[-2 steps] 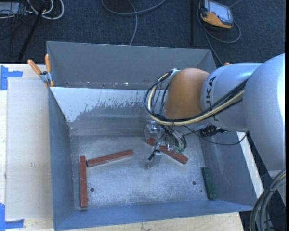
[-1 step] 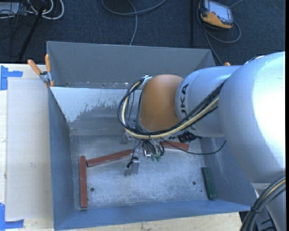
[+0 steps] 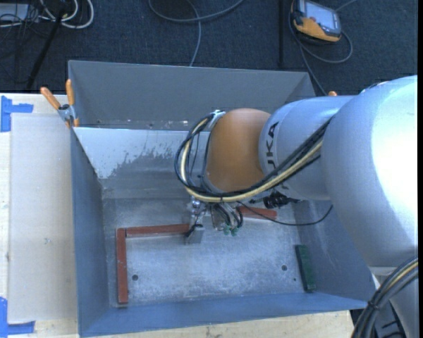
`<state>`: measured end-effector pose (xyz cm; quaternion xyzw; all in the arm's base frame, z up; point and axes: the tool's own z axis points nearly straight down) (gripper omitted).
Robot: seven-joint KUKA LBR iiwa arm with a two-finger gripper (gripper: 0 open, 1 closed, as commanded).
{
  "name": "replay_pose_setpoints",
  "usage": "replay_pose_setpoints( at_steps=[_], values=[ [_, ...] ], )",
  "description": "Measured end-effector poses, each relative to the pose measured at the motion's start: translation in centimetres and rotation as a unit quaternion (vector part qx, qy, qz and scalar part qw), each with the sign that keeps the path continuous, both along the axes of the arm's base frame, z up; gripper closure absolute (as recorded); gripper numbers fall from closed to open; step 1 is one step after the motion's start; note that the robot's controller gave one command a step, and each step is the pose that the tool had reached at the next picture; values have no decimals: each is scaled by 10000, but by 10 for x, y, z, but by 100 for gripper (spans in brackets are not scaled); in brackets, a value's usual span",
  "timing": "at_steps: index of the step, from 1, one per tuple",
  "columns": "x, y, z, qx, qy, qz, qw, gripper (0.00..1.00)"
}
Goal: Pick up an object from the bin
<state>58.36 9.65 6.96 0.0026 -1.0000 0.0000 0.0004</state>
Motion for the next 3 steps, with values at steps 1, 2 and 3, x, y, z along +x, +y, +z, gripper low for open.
replay_pose_setpoints(
  at_steps=[1,2,3],
  values=[
    [-12,31,125,16,-43,-182,9998,100],
    [-14,30,120,-1,-7,-176,9998,0],
    [21,52,-4,2,-1,-662,9978,0]
  ],
)
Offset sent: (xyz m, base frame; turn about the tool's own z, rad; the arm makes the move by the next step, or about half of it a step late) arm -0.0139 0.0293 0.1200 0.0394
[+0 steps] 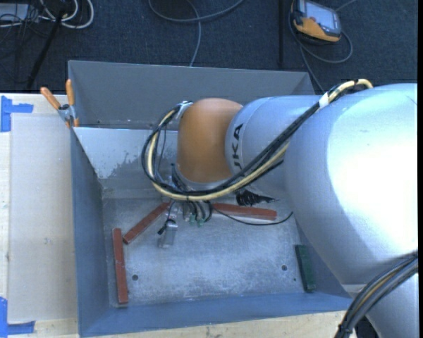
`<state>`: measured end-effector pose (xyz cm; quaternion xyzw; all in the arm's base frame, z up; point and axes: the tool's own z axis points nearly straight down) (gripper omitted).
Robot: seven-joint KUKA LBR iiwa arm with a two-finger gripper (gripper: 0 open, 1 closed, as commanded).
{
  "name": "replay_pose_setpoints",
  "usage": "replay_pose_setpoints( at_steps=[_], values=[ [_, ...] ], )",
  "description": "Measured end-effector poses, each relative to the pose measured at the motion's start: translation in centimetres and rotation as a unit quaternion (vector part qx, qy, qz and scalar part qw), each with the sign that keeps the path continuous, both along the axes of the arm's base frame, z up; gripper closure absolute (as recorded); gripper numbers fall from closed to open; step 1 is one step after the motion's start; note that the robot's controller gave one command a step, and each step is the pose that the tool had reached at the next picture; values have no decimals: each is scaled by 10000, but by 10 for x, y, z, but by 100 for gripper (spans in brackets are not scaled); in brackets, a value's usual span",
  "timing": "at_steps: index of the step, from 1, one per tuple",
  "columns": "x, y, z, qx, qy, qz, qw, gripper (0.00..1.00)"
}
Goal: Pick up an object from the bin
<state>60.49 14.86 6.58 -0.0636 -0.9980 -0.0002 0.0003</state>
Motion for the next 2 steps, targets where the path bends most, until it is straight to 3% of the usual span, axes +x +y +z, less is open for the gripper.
replay_pose_setpoints(
  at_steps=[1,2],
  values=[
    [2,0,7,2,-36,11,10000,100],
    [-12,-3,22,-7,1,218,9998,100]
  ],
)
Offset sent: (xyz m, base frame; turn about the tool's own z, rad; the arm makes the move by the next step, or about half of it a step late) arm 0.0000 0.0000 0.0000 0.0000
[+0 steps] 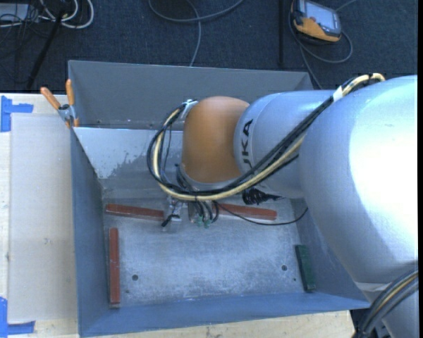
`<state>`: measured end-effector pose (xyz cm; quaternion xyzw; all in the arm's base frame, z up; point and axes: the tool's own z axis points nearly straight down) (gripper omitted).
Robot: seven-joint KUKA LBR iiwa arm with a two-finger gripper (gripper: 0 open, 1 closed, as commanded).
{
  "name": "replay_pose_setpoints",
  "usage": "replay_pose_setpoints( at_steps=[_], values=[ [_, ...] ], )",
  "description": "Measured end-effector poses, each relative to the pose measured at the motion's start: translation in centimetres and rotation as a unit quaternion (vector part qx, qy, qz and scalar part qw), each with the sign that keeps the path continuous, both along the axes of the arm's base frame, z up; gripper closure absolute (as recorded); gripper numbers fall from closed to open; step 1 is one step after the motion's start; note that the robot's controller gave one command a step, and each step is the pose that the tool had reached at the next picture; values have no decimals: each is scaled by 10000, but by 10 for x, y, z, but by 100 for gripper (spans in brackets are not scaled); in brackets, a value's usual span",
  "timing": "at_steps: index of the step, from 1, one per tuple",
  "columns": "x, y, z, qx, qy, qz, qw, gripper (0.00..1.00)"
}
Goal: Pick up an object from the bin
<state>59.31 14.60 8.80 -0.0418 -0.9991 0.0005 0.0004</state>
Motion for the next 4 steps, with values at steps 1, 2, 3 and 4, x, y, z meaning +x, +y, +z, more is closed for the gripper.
replay_pose_setpoints(
  at_steps=[1,2,3,4],
  values=[
    [6,42,5,13,-10,-1105,9939,100],
    [14,55,-13,0,-19,-522,9986,100],
    [30,62,-14,-1,-17,230,9997,100],
    [14,37,99,12,-51,359,9993,100]
  ],
)
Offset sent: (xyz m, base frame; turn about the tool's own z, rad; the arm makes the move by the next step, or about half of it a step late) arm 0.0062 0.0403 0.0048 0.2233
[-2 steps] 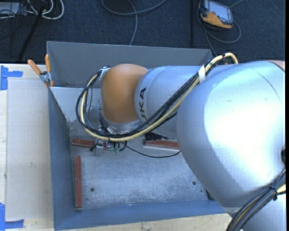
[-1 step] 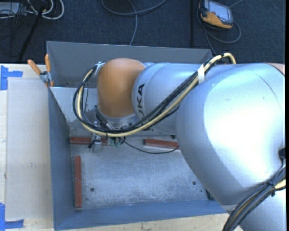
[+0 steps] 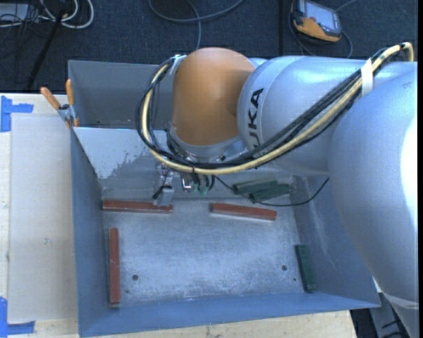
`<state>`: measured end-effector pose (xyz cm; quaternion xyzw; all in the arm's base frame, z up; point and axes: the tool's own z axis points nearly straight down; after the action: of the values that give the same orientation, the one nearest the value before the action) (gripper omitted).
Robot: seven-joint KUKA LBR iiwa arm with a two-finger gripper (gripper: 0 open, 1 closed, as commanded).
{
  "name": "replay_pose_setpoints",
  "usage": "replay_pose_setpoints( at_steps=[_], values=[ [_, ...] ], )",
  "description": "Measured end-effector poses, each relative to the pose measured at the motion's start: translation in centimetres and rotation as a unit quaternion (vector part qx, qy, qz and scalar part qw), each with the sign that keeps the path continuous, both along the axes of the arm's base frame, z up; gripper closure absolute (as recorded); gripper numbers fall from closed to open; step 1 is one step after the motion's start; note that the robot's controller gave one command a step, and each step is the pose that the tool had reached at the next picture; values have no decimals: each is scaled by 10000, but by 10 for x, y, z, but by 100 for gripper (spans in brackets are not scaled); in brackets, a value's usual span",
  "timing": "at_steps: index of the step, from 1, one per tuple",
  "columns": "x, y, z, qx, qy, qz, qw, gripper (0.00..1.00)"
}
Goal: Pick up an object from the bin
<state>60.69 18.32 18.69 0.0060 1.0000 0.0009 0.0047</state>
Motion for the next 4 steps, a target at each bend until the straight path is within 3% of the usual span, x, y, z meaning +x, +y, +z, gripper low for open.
replay_pose_setpoints(
  at_steps=[1,2,3,4],
  values=[
    [-1,0,-5,-8,37,11,10000,0],
    [1,9,-122,-15,80,-395,9992,0],
    [3,10,-117,-6,46,-391,9992,100],
    [-20,-19,-7,-4,12,-144,9999,100]
  ],
)
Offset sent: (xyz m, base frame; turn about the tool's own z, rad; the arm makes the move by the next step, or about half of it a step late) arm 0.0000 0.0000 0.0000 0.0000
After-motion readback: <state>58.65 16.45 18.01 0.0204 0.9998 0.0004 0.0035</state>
